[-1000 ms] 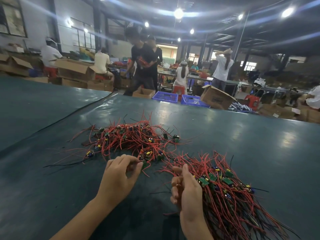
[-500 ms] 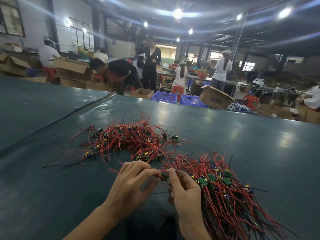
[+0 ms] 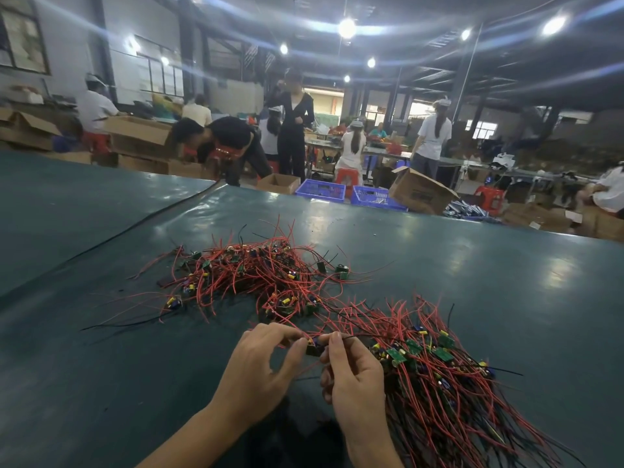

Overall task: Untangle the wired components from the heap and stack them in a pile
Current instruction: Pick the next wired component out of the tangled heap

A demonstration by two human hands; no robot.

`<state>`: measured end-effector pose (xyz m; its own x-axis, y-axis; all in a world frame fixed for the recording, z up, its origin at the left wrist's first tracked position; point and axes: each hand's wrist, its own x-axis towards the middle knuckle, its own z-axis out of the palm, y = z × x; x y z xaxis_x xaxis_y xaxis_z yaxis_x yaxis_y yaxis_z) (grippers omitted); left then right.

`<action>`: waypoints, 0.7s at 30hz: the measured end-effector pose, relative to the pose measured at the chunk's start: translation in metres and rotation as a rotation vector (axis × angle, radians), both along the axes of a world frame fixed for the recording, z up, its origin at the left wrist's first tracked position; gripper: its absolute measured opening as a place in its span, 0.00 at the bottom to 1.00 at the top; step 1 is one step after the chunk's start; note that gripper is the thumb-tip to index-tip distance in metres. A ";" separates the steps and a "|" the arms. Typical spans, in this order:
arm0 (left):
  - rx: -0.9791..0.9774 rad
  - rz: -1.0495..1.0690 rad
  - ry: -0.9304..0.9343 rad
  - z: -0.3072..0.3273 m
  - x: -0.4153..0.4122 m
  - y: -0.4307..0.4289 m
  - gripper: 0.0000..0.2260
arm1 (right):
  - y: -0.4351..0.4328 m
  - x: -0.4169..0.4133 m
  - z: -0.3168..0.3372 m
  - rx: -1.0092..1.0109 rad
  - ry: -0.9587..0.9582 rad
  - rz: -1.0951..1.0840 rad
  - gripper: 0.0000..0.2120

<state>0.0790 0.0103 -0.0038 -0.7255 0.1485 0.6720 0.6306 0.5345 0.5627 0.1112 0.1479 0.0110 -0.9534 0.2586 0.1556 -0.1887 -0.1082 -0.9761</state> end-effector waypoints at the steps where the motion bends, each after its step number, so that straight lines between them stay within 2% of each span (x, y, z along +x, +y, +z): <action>1: 0.001 -0.006 0.007 0.000 0.001 0.000 0.14 | 0.000 0.000 0.000 0.010 -0.011 0.001 0.12; 6: 0.036 -0.083 0.017 -0.002 0.003 0.002 0.13 | -0.001 0.002 0.000 0.074 -0.013 0.014 0.15; 11: -0.167 -0.172 0.080 -0.003 0.000 -0.001 0.13 | -0.003 0.003 0.000 0.115 0.051 0.059 0.13; 14: -0.219 -0.173 0.136 -0.002 -0.001 -0.001 0.12 | -0.002 0.000 -0.001 0.116 0.010 0.040 0.10; 17: -0.125 -0.103 0.126 -0.001 -0.001 0.000 0.13 | 0.000 -0.001 -0.004 0.132 -0.056 -0.018 0.12; 21: 0.010 -0.105 0.094 0.003 0.003 0.001 0.07 | 0.003 -0.003 -0.004 0.063 -0.084 -0.122 0.12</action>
<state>0.0820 0.0117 -0.0012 -0.6401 0.2130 0.7382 0.7329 0.4576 0.5034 0.1085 0.1513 0.0065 -0.9257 0.3658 0.0962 -0.1142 -0.0277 -0.9931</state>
